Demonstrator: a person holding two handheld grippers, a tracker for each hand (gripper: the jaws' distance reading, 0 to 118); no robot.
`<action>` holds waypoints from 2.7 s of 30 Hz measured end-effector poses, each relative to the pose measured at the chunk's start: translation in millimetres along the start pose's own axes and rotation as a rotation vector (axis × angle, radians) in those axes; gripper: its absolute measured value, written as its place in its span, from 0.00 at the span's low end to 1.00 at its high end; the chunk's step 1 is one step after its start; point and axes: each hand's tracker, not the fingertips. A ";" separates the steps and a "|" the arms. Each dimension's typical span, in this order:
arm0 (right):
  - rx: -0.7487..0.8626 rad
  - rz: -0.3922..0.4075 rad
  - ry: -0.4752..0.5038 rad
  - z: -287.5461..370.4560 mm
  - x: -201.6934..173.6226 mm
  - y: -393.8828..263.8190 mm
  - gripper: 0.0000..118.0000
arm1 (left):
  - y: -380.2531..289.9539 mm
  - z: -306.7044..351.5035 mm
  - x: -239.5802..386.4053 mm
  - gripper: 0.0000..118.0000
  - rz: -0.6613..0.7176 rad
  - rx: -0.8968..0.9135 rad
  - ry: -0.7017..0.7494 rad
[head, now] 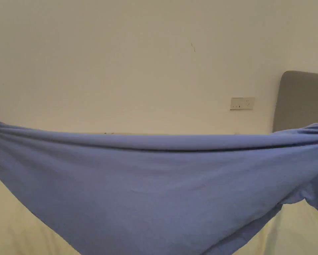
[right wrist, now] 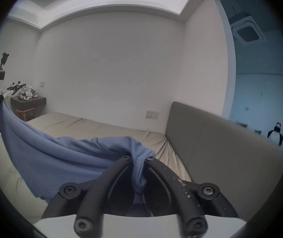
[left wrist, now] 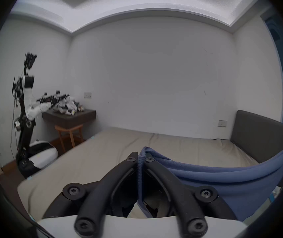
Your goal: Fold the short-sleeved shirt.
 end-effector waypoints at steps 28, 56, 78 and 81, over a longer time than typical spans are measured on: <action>0.082 -0.114 -0.257 -343.8 -52.5 20.3 0.09 | 8.3 -301.5 118.5 0.01 -0.142 0.082 0.180; -0.243 -0.034 -0.005 -10.5 -76.2 -302.5 0.09 | -270.2 4.7 20.0 0.01 -0.070 -0.325 -0.011; -0.396 -0.060 -0.112 117.7 -59.3 -394.1 1.00 | -365.3 128.9 -33.8 1.00 -0.189 -0.484 0.059; -0.296 -0.113 -0.036 144.5 -55.1 -374.2 1.00 | -334.9 155.0 -41.3 0.98 -0.059 -0.397 0.045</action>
